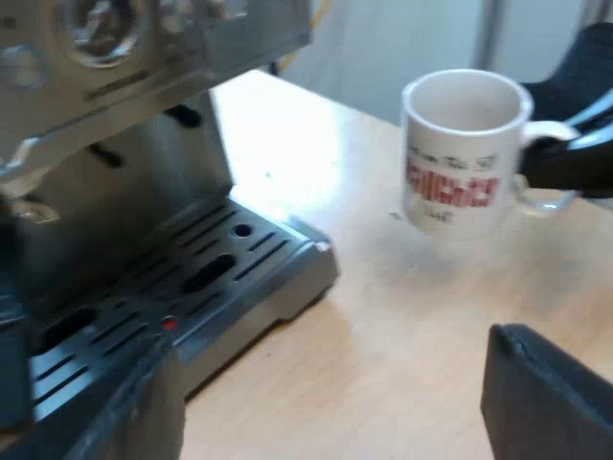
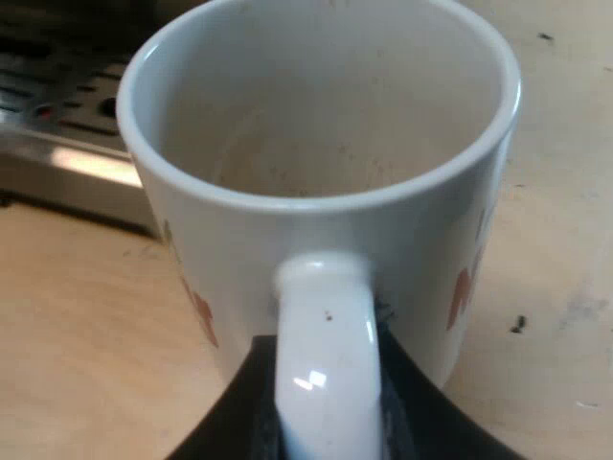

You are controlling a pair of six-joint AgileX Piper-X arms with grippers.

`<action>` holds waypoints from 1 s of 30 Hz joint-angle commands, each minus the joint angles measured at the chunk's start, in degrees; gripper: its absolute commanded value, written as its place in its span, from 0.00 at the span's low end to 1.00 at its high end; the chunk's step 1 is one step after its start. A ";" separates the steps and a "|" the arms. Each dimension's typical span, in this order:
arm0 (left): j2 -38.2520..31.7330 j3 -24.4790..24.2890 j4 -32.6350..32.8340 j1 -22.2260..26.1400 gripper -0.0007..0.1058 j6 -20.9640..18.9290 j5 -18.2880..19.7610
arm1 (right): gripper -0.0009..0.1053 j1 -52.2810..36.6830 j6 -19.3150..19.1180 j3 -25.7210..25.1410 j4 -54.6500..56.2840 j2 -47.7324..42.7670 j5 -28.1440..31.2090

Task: Place mug into machine

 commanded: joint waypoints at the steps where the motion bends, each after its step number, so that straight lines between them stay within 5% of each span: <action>1: -1.44 -0.05 1.94 -0.17 0.63 -0.61 -1.80 | 0.01 2.62 -1.18 -2.59 -0.66 -0.68 0.75; 10: -1.98 8.35 0.08 -0.06 0.63 -2.07 -4.90 | 0.01 10.08 0.25 -3.40 -1.02 2.85 0.75; 21: -1.98 15.98 -13.71 -0.06 0.63 -2.77 -6.71 | 0.01 10.56 2.38 -3.55 -19.04 16.59 -0.99; 30: -1.98 18.78 -18.28 3.83 0.63 -4.15 -9.10 | 0.01 10.56 2.38 -7.49 -27.02 28.34 -2.80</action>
